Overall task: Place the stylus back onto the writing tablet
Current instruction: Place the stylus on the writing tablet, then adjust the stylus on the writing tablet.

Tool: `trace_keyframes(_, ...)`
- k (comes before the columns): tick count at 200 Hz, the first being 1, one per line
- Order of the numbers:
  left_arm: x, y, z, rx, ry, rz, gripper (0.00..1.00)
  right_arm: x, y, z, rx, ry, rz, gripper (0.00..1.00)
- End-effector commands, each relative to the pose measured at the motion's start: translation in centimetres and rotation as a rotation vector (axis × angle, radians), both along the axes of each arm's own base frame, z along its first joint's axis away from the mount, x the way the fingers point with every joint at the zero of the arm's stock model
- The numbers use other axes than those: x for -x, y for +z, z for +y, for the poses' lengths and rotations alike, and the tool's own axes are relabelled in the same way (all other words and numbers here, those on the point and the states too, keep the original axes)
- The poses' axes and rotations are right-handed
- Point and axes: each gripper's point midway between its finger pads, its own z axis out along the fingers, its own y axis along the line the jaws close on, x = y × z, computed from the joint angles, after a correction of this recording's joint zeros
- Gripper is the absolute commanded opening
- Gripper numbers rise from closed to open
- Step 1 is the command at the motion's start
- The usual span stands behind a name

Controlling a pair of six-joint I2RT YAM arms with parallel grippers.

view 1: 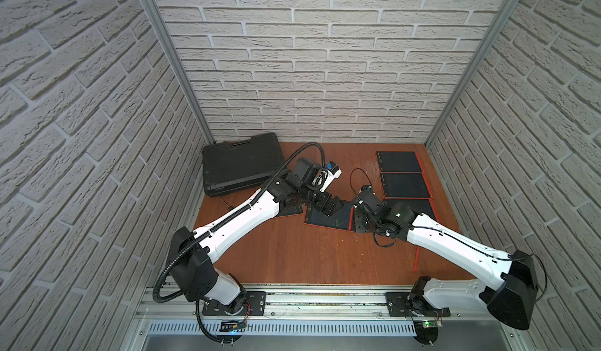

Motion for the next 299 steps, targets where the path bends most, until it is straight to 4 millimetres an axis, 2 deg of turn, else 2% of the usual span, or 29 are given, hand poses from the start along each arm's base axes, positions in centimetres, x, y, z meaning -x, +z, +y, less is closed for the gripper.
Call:
trace_keyframes(1,-1.2,1.9,1.4,0.061,0.079,-0.059,0.98,-2.2,0.6,1.3,-0.032,-0.007,-0.04,0.46)
trace_keyframes(22,-1.3,2.2,2.1,0.031,0.093,-0.064,0.98,-3.2,-0.3,1.6,-0.039,-0.021,-0.017,0.39)
trace_keyframes(79,-0.4,4.1,3.0,0.076,0.061,-0.123,0.98,-6.1,-3.8,2.2,-0.069,-0.016,0.077,0.29)
trace_keyframes(120,-0.2,4.0,2.8,0.081,0.04,-0.111,0.98,-7.4,-5.8,1.3,-0.061,-0.056,0.127,0.25)
trace_keyframes(164,0.0,4.0,2.6,0.09,0.032,-0.101,0.98,-8.3,-7.8,1.3,-0.041,-0.07,0.171,0.22)
trace_keyframes(212,-0.1,3.5,2.2,0.097,0.019,-0.071,0.98,-8.3,-9.8,0.6,0.009,-0.089,0.206,0.21)
trace_keyframes(299,0.0,3.2,1.8,0.105,0.011,-0.053,0.98,-8.2,-11.4,-0.4,0.044,-0.112,0.23,0.19)
